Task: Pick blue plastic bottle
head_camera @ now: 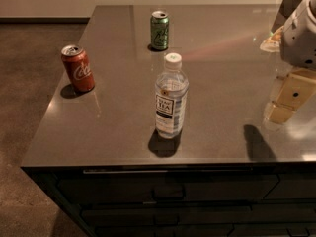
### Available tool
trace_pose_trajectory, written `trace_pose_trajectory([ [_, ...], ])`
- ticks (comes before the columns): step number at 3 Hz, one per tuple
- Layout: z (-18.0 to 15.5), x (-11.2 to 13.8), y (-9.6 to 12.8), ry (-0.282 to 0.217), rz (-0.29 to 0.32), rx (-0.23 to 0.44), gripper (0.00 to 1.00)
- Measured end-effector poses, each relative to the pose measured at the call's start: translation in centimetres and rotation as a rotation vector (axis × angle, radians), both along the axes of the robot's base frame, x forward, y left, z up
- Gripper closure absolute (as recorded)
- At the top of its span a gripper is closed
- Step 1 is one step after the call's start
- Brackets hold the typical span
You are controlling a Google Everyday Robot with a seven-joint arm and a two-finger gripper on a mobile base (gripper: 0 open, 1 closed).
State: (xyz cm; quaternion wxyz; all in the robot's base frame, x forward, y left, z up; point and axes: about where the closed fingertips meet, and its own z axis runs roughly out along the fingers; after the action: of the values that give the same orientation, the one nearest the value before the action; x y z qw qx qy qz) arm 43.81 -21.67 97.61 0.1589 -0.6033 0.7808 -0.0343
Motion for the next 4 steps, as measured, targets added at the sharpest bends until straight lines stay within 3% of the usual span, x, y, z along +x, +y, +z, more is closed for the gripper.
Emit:
trace_pose_trajectory([
  [2, 0.2, 0.1, 0.2, -0.005, 0.004, 0.014, 0.00],
  [3, -0.7, 0.5, 1.4, 0.013, 0.040, 0.100, 0.00],
  [4, -2.1, 1.1, 5.3, 0.039, 0.138, 0.254, 0.00],
])
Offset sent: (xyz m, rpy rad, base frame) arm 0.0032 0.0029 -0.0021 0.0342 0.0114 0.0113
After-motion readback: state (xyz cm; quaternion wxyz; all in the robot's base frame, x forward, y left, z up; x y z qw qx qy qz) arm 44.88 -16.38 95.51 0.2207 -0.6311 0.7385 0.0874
